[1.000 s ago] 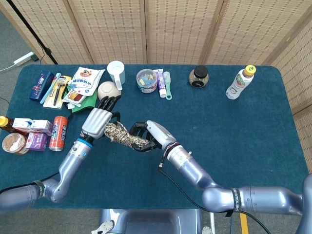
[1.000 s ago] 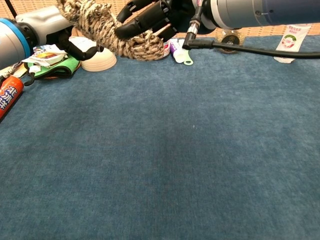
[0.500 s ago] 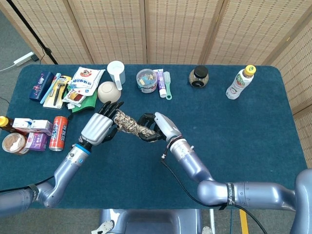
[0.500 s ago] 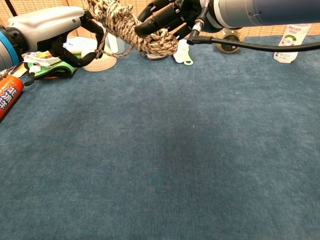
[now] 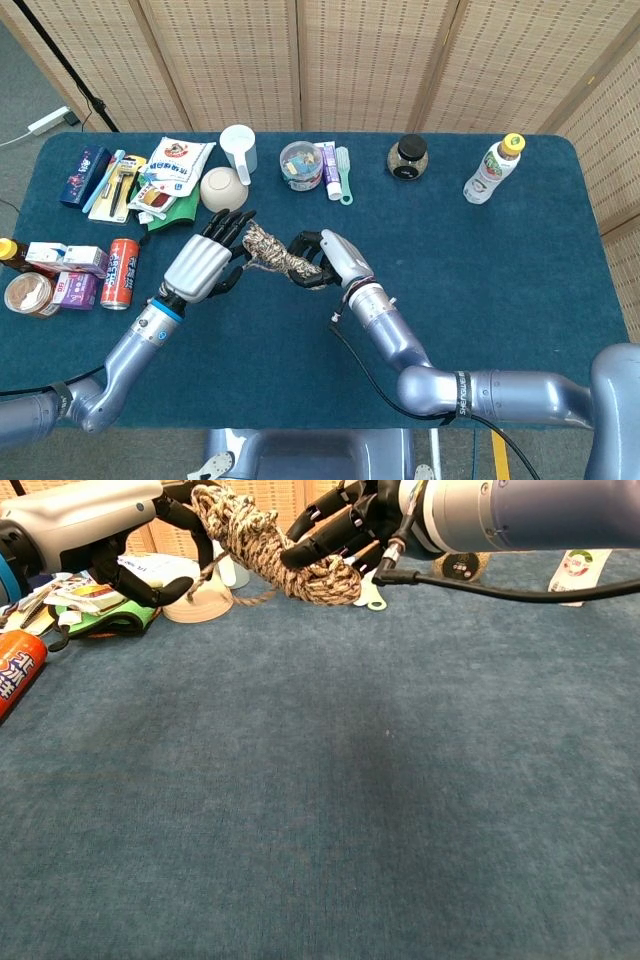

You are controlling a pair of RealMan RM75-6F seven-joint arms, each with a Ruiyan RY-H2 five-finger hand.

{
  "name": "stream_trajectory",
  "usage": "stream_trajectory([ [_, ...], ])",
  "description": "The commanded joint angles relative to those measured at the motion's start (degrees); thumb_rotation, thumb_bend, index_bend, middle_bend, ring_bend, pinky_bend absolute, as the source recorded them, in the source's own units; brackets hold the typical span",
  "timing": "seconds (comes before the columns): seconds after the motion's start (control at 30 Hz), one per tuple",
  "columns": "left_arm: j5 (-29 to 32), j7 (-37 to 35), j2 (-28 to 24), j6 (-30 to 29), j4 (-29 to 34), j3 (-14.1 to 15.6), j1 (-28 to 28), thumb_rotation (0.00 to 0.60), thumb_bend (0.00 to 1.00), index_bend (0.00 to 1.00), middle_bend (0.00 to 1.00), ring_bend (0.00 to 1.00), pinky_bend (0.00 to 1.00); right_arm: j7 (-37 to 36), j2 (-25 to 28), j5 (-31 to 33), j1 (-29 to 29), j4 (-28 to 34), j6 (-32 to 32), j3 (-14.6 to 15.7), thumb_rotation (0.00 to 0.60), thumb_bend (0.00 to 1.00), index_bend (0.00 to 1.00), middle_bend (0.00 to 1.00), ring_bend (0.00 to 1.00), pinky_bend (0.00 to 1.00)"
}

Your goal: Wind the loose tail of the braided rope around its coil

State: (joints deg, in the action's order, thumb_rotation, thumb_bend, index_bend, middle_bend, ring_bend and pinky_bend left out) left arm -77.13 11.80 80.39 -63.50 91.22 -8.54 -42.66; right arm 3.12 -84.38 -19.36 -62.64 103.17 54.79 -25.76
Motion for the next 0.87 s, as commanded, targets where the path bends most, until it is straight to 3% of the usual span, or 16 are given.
stream_trajectory([
  [0.03, 0.33, -0.08, -0.39, 0.76, 0.56, 0.03, -0.05, 0.6, 0.43, 0.21, 0.0, 0.0, 0.0, 0.07, 0.06, -0.1, 0.09, 0.06, -0.02, -0.11, 0.6, 0.7, 0.58, 0.61, 0.47, 0.62],
  [0.13, 0.59, -0.18, -0.8, 1.41, 0.98, -0.05, -0.14, 0.6, 0.41, 0.1, 0.0, 0.0, 0.0, 0.11, 0.23, -0.19, 0.23, 0.2, 0.0, -0.31, 0.6, 0.7, 0.58, 0.61, 0.47, 0.62],
  [0.27, 0.37, -0.46, -1.26, 1.36, 1.44, -0.32, -0.07, 0.6, 0.41, 0.04, 0.0, 0.0, 0.0, -0.04, 0.49, -0.24, 0.5, 0.33, -0.07, -0.64, 0.6, 0.7, 0.58, 0.61, 0.47, 0.62],
  [0.87, 0.17, -3.33, -3.23, 0.13, 3.19, -2.36, 0.54, 0.6, 0.41, 0.03, 0.0, 0.0, 0.0, -0.29, 1.28, -0.49, 1.37, 0.23, -0.91, -0.92, 0.6, 0.7, 0.58, 0.61, 0.47, 0.62],
])
